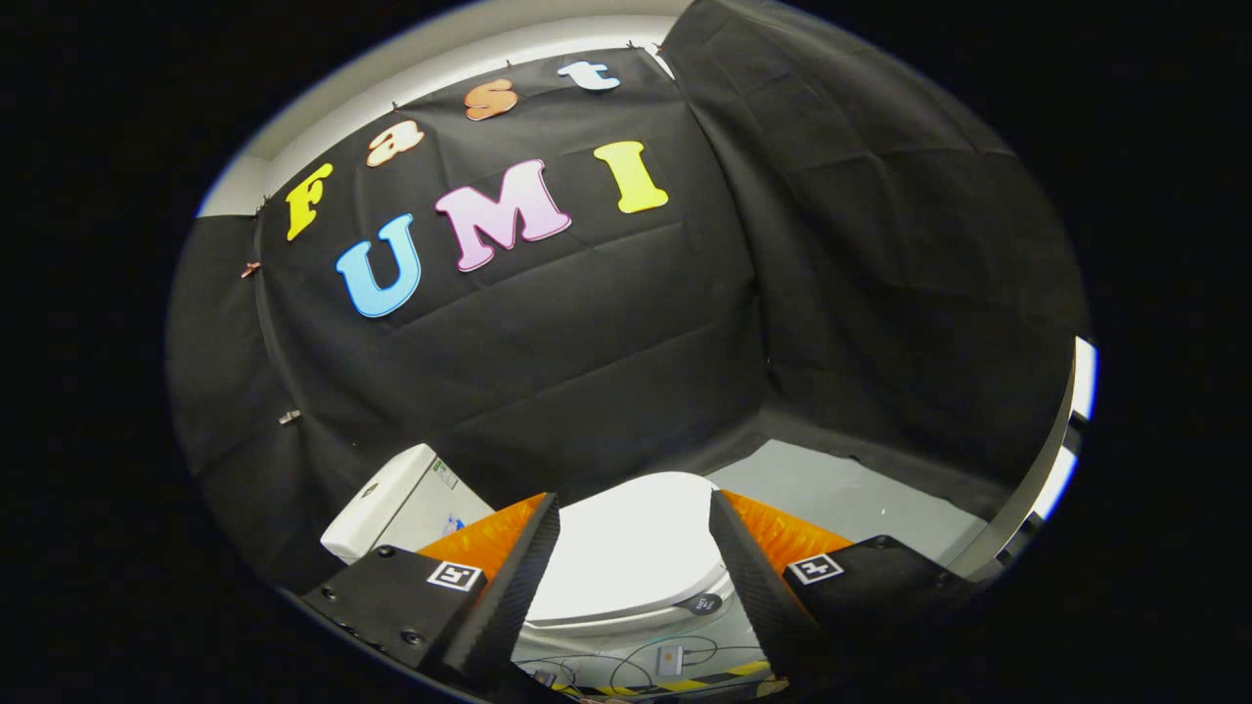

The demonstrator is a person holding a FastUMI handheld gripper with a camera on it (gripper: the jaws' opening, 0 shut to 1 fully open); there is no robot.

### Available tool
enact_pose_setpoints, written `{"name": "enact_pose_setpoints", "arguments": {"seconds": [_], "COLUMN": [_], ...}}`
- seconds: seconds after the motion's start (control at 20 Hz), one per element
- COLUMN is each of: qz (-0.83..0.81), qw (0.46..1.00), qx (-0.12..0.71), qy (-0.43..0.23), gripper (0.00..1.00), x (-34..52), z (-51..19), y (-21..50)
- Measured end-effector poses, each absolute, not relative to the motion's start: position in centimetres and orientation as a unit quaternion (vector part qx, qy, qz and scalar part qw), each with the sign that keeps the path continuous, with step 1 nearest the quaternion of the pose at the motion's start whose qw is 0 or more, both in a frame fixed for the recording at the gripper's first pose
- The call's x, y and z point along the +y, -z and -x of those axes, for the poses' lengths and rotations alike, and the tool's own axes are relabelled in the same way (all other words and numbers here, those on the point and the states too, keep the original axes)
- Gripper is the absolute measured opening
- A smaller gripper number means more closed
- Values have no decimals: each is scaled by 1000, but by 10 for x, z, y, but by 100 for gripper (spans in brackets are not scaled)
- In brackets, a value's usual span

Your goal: Open the toilet lid.

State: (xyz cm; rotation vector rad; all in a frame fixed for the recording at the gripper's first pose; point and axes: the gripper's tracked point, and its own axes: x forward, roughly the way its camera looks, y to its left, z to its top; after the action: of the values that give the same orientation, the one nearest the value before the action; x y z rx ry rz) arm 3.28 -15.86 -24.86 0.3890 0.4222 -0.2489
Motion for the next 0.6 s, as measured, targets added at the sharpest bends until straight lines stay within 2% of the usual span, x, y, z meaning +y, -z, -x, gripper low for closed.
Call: {"name": "enact_pose_setpoints", "arguments": {"seconds": [0.6], "qz": [-309], "qw": [885], "qx": [315], "qy": [149], "gripper": [96], "x": [-195], "z": [-34], "y": [408]}}
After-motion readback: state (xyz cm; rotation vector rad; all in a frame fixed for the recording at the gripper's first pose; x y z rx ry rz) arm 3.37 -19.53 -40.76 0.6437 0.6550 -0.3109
